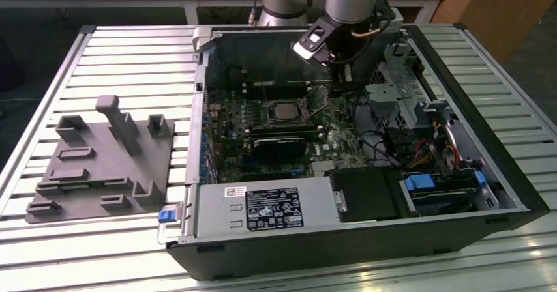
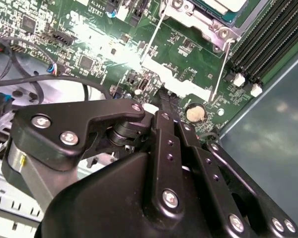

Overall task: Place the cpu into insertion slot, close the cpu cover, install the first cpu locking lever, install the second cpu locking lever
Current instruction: 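Close the cpu cover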

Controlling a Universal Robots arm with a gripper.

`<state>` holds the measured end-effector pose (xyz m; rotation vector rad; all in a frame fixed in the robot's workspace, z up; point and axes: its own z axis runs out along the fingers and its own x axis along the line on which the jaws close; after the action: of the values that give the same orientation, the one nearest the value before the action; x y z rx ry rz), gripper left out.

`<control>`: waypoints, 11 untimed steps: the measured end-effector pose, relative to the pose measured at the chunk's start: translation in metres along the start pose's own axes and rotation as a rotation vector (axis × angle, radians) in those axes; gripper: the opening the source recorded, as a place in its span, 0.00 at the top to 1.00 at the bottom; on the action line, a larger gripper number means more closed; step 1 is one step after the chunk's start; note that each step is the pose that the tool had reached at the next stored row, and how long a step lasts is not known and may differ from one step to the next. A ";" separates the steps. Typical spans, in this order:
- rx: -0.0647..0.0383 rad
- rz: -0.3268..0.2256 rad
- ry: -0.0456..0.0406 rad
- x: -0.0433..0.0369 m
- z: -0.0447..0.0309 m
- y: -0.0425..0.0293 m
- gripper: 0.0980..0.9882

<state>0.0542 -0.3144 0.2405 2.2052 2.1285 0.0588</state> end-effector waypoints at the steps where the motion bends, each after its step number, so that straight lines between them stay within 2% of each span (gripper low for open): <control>1: 0.003 0.000 0.0000 0.0000 0.0012 -0.0001 0.99; 3: 0.006 0.000 -0.0003 0.0000 0.0022 -0.0002 0.99; 9: 0.007 0.000 -0.0003 0.0000 0.0024 -0.0002 0.99; 11: 0.018 -0.001 -0.0004 0.0001 0.0025 0.0000 0.99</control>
<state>0.0543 -0.3144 0.2380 2.2141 2.1378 0.0396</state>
